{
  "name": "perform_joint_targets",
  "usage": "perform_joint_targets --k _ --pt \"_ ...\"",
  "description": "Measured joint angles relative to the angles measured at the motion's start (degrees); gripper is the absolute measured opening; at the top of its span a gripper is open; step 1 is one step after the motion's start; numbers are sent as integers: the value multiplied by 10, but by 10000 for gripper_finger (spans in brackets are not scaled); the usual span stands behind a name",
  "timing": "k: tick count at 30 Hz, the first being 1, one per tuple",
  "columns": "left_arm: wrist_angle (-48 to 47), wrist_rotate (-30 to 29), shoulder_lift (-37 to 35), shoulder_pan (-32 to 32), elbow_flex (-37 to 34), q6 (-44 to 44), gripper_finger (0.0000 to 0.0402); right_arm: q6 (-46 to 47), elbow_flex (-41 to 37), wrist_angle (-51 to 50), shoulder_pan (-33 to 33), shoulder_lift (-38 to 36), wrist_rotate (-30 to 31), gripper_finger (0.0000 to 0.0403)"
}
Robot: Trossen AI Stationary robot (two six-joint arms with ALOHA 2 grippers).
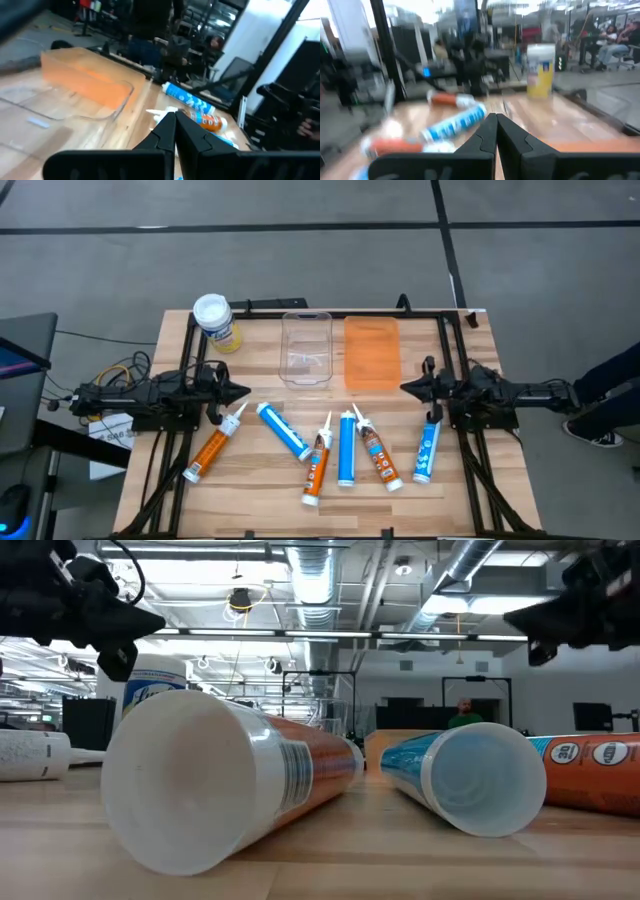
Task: Pick & place silicon tubes, Sealant and Lysol wipes
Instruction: Put the right orange sealant into the orange bin
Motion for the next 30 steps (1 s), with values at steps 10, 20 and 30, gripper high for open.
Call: perform_joint_targets --k 10,20,30 --pt "35 -8 0 0 3 -14 0 23 0 168 0 0 0 0" --pt "36 -14 0 0 4 -14 0 12 0 222 -10 0 75 0" --pt "25 -14 0 0 5 -38 0 13 0 229 -8 0 105 0"
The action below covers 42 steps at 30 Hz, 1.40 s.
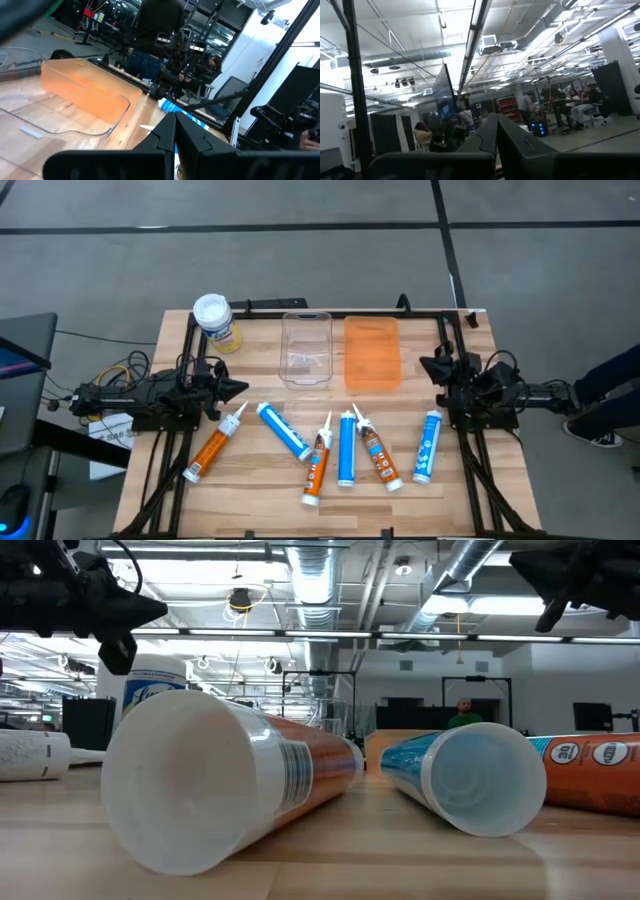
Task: Pick & place silicon tubes, Sealant and Lysol wipes
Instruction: Put the right orange sealant into the orange bin
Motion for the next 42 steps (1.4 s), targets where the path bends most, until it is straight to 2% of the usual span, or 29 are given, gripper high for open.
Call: perform_joint_targets --k 6,9,14,20,23,26,31,36,39,42 --pt "-2 -34 0 0 0 14 0 0 3 15 11 0 -2 0" --pt "-2 -40 0 0 0 15 0 0 36 -40 17 3 -2 0" --pt "-2 -43 0 0 0 26 0 28 160 -238 33 58 13 0" --pt "-10 -44 0 0 0 31 0 131 342 -532 51 211 14 0" --pt "-16 -44 0 0 0 31 0 177 416 -649 63 293 -20 0" --pt "-20 -44 0 0 0 31 0 202 476 -715 75 364 -58 0" --pt "-33 -44 0 0 0 31 0 247 539 -760 95 463 -107 0" --pt "-45 -45 0 0 0 31 0 307 568 -784 105 550 -109 2" --pt "-49 -45 0 0 0 31 0 334 572 -786 106 590 -121 20" --pt "-49 -44 0 0 0 49 0 360 579 -781 106 628 -144 55"
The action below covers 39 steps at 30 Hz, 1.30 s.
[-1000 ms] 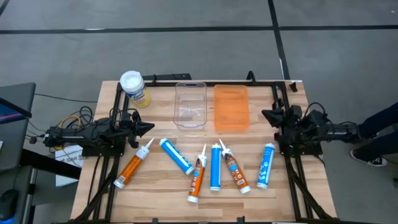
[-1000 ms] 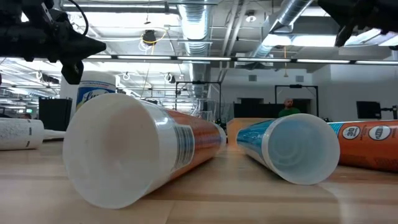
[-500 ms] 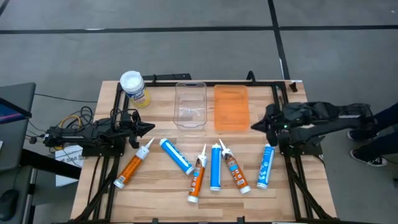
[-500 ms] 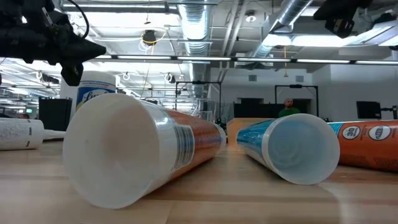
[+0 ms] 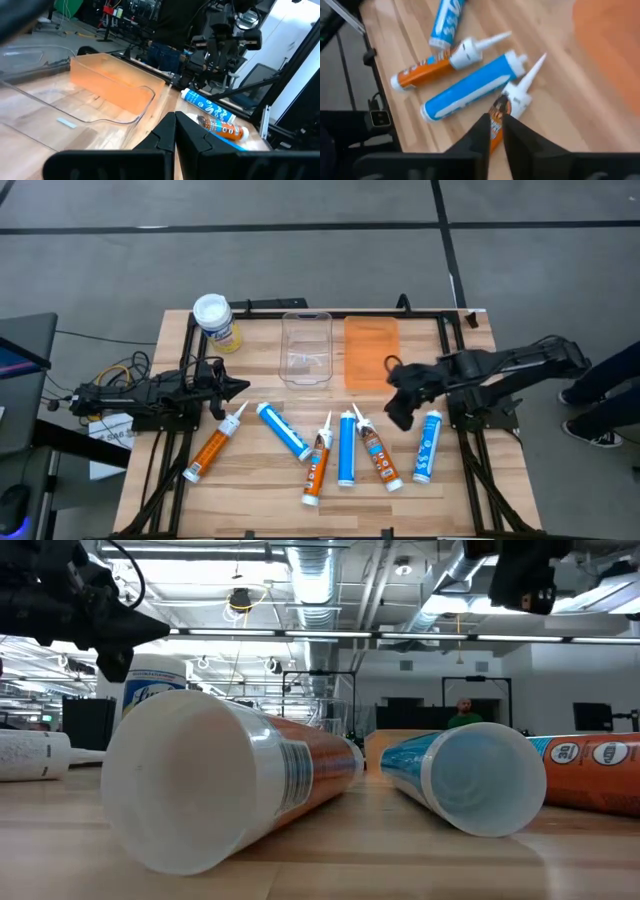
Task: Pick & place silicon tubes, Sealant and Lysol wipes
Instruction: Put the right orange sealant into the orange bin
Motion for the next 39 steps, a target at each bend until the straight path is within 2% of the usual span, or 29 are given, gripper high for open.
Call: perform_joint_targets --k 8,14,20,27,39 --pt "0 0 0 0 0 45 0 59 2 7 1 71 -79 167" --pt "-1 -2 0 0 0 46 0 113 2 7 26 106 -79 212" --pt "-4 -4 0 0 1 86 0 187 2 13 77 138 -70 218" --pt "-4 -8 0 0 1 108 0 264 2 24 140 187 -3 210" --pt "-4 -10 0 0 1 119 0 319 2 37 152 268 11 189"
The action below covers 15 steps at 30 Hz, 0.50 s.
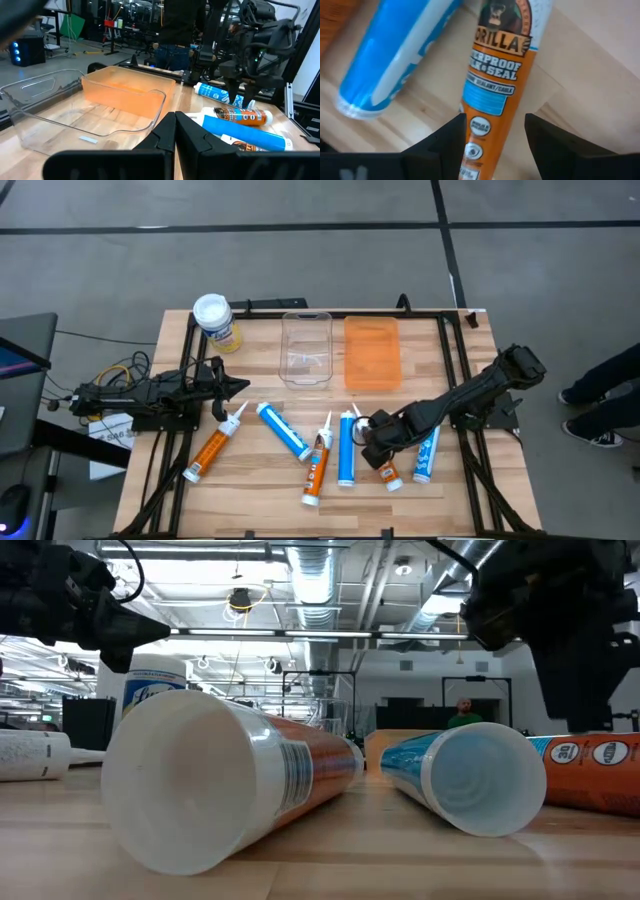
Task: Pick & place silicon tubes, Sealant and Lysol wipes
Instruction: Put the right orange sealant into the orange bin
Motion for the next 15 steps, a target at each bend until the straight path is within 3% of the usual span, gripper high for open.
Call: perform_joint_targets --k 8,15 --pt "0 0 0 0 0 0 0 3 0 13 0 0 -2 174" --pt "0 0 0 0 0 -1 0 1 0 12 0 0 -2 223"
